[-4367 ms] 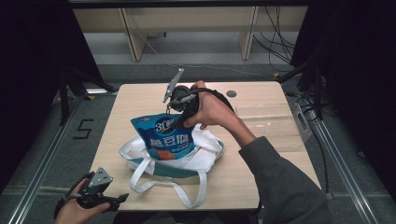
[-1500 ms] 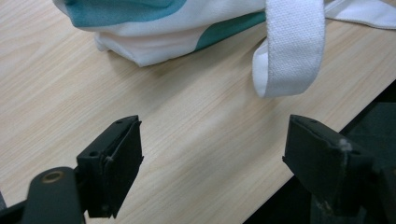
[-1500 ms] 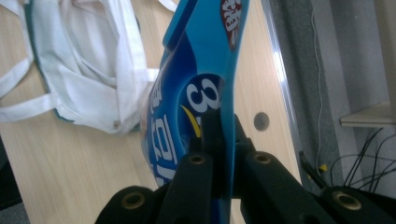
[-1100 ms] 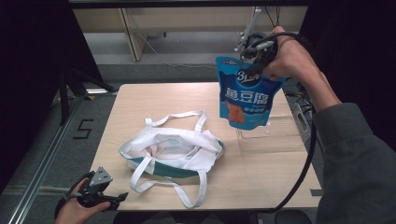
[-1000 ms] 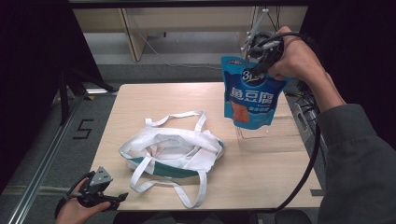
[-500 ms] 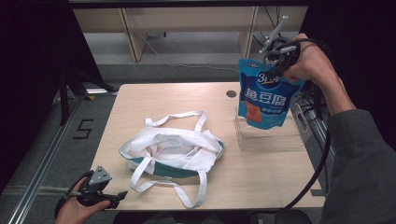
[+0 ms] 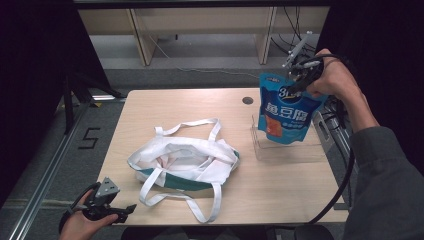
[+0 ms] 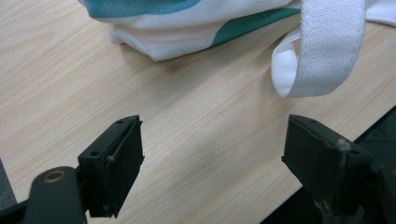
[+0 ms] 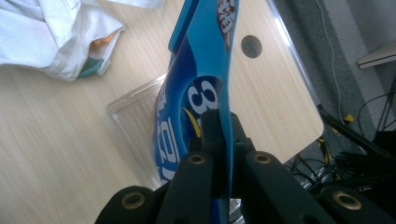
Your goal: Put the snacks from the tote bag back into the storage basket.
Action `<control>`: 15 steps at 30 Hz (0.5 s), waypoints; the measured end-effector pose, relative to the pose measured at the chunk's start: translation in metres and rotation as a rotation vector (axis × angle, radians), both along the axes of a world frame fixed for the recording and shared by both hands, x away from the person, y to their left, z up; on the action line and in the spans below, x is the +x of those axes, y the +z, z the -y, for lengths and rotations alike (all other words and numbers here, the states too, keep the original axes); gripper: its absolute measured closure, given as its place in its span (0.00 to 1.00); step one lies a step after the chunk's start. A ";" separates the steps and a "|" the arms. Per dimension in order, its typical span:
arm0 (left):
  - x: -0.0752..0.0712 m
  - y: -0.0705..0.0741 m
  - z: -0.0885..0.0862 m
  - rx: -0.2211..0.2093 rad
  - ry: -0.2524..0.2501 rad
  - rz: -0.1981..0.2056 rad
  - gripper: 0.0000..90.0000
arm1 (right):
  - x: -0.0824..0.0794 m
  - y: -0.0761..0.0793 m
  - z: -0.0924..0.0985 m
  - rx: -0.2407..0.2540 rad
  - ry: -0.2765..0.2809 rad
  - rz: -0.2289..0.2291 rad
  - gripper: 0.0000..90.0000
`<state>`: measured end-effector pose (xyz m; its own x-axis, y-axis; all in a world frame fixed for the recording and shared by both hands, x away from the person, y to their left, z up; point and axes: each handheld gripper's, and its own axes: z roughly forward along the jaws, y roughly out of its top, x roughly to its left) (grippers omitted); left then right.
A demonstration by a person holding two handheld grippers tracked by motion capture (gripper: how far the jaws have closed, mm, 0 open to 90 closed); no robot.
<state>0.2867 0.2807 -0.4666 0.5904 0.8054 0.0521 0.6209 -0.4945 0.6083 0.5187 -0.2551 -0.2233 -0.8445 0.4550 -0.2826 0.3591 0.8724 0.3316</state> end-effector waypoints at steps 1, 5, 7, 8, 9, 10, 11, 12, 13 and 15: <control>0.000 0.000 0.000 -0.005 0.001 -0.002 0.21 | 0.000 -0.002 0.000 0.003 -0.005 -0.003 1.00; 0.000 0.000 0.001 -0.011 -0.001 -0.001 0.21 | 0.000 -0.012 0.003 0.016 -0.011 -0.020 1.00; 0.000 -0.001 0.001 -0.012 0.001 -0.003 0.21 | 0.000 -0.016 0.003 0.021 -0.007 -0.025 1.00; 0.000 -0.001 0.001 -0.012 0.001 -0.003 0.21 | 0.000 -0.019 0.002 0.022 -0.006 -0.029 1.00; 0.000 0.000 0.000 0.000 -0.007 -0.005 0.21 | 0.000 -0.021 0.002 0.022 -0.002 -0.030 1.00; 0.000 -0.002 0.002 -0.007 0.011 0.006 0.21 | 0.000 -0.024 0.002 0.030 -0.005 -0.042 1.00; 0.000 -0.002 0.002 -0.003 0.003 0.000 0.21 | 0.000 -0.026 0.002 0.024 0.005 -0.038 1.00; 0.000 -0.001 0.001 0.016 -0.011 -0.013 0.21 | 0.001 -0.029 0.002 0.026 0.013 -0.041 1.00; 0.000 -0.002 0.002 0.003 -0.007 -0.008 0.21 | 0.001 -0.031 0.002 0.028 0.002 -0.044 1.00; 0.000 -0.002 0.003 -0.005 -0.012 -0.021 0.21 | 0.002 -0.035 0.002 0.032 0.007 -0.054 1.00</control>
